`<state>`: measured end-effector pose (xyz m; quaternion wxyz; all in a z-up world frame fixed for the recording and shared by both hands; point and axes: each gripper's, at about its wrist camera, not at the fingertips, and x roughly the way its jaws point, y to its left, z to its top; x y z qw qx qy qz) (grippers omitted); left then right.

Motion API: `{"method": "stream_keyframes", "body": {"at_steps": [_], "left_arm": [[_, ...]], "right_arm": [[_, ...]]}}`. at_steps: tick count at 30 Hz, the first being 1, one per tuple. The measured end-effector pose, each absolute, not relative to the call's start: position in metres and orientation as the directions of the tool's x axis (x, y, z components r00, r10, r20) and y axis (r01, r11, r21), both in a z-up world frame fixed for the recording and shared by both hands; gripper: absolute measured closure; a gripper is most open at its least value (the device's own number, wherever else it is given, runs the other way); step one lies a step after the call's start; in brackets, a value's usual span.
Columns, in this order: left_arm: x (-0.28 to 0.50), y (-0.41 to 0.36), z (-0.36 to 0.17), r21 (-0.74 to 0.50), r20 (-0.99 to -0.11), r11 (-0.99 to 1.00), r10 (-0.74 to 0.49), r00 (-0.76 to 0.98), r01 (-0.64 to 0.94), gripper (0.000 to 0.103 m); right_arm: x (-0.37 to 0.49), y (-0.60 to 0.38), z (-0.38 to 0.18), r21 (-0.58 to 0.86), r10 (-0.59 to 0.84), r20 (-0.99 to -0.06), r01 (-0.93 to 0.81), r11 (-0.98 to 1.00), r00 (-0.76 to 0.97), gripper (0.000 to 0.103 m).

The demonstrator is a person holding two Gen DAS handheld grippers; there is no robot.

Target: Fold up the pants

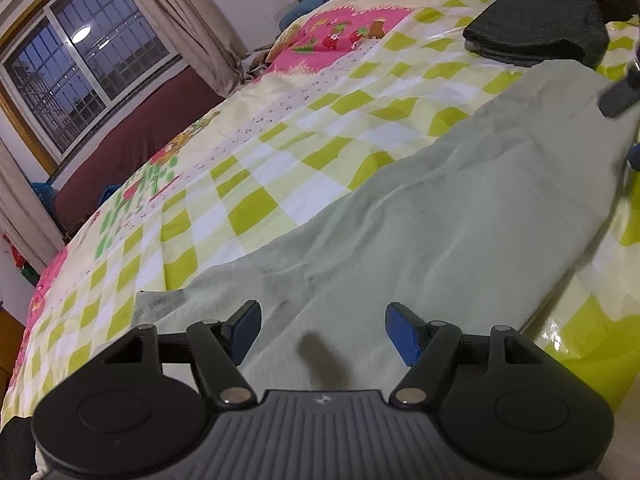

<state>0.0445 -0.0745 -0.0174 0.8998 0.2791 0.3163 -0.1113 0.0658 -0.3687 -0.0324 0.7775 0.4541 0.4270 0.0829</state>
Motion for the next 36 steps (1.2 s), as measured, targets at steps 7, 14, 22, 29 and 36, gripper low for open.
{"method": "stream_keyframes", "body": {"at_steps": [7,14,22,29,36], "left_arm": [[0.04,-0.072,-0.015,0.418,-0.628,0.826,-0.038,0.777,0.378,0.021],[0.038,-0.071,-0.015,0.408,-0.628,0.831,-0.045,0.776,0.379,0.021],[0.039,-0.072,-0.016,0.398,-0.63,0.836,-0.05,0.775,0.377,0.021],[0.038,-0.068,-0.013,0.371,-0.623,0.847,-0.077,0.778,0.381,0.021],[0.035,-0.067,-0.017,0.38,-0.623,0.834,-0.088,0.778,0.399,0.021]], "right_arm": [[0.085,-0.346,-0.046,0.666,0.45,-0.717,0.331,0.668,0.532,0.048],[0.083,-0.355,-0.055,0.675,0.345,-0.698,0.414,0.611,0.628,0.055],[0.086,-0.367,-0.07,0.753,0.241,-0.6,0.437,0.491,0.763,0.053],[0.079,-0.383,-0.06,0.802,0.163,-0.491,0.371,0.467,0.856,0.054],[0.117,-0.37,-0.044,0.773,0.256,-0.527,0.331,0.542,0.811,0.098]]}}
